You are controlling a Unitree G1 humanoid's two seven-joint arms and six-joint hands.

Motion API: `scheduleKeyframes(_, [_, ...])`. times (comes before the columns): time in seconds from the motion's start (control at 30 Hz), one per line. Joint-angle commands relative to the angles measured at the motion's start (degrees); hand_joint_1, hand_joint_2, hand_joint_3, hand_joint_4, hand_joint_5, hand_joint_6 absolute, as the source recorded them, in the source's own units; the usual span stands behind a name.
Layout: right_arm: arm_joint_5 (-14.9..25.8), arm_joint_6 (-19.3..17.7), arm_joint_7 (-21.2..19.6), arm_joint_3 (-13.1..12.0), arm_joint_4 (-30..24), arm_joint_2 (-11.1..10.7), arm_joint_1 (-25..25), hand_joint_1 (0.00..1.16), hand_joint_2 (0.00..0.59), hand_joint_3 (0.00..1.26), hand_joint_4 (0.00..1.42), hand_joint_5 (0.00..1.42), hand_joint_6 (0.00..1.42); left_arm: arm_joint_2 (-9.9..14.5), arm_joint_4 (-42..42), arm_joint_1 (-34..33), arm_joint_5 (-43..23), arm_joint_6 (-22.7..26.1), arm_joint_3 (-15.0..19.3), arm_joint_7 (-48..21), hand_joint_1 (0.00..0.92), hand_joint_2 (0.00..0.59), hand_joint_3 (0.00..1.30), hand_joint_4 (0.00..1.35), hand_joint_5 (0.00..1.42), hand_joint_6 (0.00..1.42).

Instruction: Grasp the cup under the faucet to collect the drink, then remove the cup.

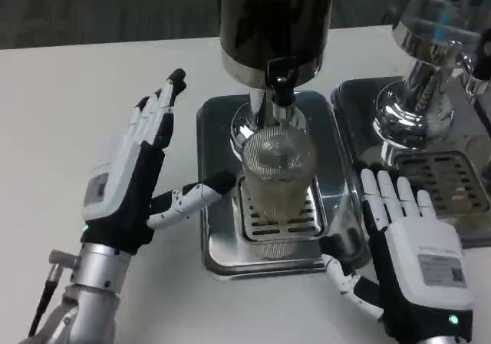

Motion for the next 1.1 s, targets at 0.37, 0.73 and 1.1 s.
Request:
scheduleKeyframes(0.37, [0.9,-0.6,0.4,-0.1,1.7,-0.7,-1.9,0.28,0.399,0.0,0.0,0.0,0.0,1.2,-15.8,3.6,-24.1,-8.3,8.5,-28.0,0.0,0.089,0.0,0.0,0.0,0.0])
scheduleKeyframes(0.73, [0.5,0.5,-0.7,-0.1,0.9,0.7,-1.7,0.27,0.411,0.0,0.0,0.0,0.0,-3.0,-20.8,0.4,-33.4,-7.2,9.7,-43.3,0.0,0.11,0.03,0.0,0.04,0.04])
scheduleKeyframes(1.1, [0.5,1.8,-2.4,-0.6,0.7,1.8,-0.7,0.3,0.42,0.0,0.0,0.0,0.0,-7.2,-14.6,-4.3,-34.2,-5.3,10.4,-52.5,0.0,0.124,0.11,0.0,0.11,0.09])
